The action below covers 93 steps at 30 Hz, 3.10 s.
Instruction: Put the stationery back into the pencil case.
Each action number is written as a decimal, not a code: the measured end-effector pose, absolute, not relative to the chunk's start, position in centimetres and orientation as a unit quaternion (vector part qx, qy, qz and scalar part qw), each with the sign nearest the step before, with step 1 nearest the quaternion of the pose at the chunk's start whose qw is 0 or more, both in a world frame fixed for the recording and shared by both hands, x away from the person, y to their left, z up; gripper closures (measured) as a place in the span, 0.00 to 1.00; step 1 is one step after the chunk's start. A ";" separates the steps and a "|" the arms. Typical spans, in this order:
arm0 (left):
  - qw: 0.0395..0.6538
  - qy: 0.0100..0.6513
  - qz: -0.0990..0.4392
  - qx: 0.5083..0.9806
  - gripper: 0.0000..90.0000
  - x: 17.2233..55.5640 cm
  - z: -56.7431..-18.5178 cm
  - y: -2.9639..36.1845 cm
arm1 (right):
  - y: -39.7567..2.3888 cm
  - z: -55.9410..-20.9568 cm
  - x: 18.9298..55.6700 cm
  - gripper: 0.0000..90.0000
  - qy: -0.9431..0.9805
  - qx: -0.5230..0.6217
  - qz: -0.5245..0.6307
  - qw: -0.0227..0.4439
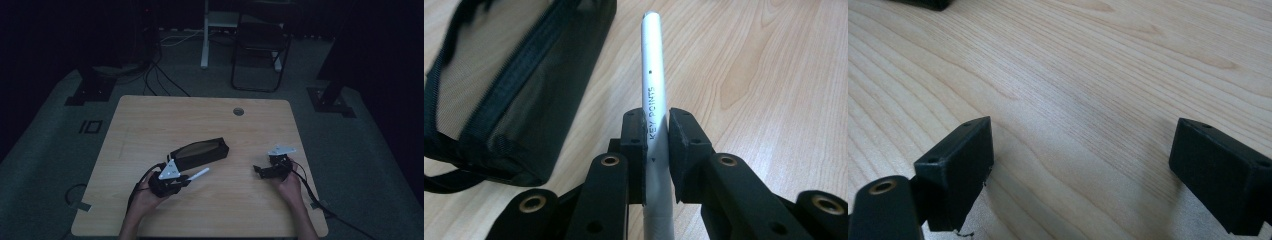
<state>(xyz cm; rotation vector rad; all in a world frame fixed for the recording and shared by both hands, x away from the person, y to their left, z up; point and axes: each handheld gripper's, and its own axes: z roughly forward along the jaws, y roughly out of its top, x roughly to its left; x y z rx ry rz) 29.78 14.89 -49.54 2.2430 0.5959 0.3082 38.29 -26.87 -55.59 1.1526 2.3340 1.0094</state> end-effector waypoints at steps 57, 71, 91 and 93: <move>0.416 0.191 0.180 0.871 0.87 29.9 -42.0 16.0 | -26.9 -55.6 38.3 0.12 0.824 0.406 0.356 0.173; 0.420 0.186 0.188 0.868 0.87 30.6 -40.9 16.0 | -26.8 -55.6 38.3 0.12 0.824 0.406 0.356 0.172; 0.425 0.180 0.182 0.868 0.87 32.3 -39.8 15.2 | -26.8 -55.6 38.3 0.12 0.824 0.405 0.357 0.172; 0.425 0.182 0.183 0.868 0.87 32.6 -39.8 15.2 | -26.8 -55.6 38.3 0.12 0.824 0.405 0.357 0.172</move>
